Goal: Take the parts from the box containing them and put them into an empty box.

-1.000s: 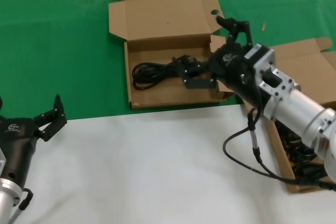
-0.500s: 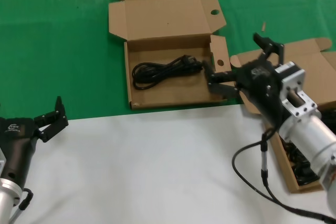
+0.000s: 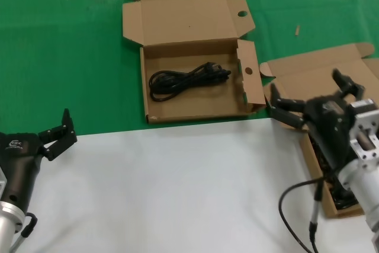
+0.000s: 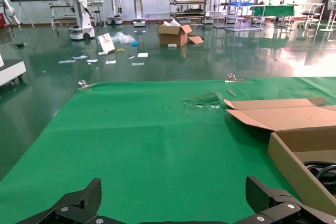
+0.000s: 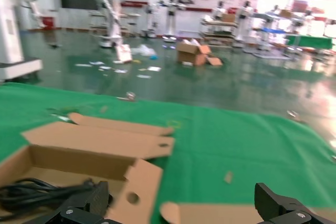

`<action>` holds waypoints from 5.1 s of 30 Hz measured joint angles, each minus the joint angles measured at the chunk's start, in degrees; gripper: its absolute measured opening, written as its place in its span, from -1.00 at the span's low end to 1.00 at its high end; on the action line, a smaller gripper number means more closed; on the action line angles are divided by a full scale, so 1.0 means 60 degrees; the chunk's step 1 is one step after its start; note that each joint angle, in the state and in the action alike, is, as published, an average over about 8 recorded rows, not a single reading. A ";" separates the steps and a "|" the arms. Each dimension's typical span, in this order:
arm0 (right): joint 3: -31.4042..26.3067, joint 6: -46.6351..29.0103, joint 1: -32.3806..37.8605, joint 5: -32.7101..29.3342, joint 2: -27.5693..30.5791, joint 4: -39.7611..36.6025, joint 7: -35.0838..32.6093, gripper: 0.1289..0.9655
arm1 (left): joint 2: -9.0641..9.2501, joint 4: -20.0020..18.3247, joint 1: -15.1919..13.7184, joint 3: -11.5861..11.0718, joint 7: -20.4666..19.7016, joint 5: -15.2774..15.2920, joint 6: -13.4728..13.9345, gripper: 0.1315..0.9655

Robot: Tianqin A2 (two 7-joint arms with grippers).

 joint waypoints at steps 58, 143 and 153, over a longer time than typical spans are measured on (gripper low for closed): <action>0.0177 0.0385 -0.0354 0.0178 -0.0073 0.0106 -0.0021 1.00 | 0.0000 0.0000 0.0000 0.0000 0.0001 0.0000 0.0000 1.00; 0.0177 0.0385 -0.0354 0.0178 -0.0073 0.0106 -0.0021 1.00 | 0.0000 0.0000 0.0000 0.0000 0.0001 0.0000 0.0000 1.00; 0.0177 0.0385 -0.0354 0.0178 -0.0073 0.0106 -0.0021 1.00 | 0.0000 0.0000 0.0000 0.0000 0.0001 0.0000 0.0000 1.00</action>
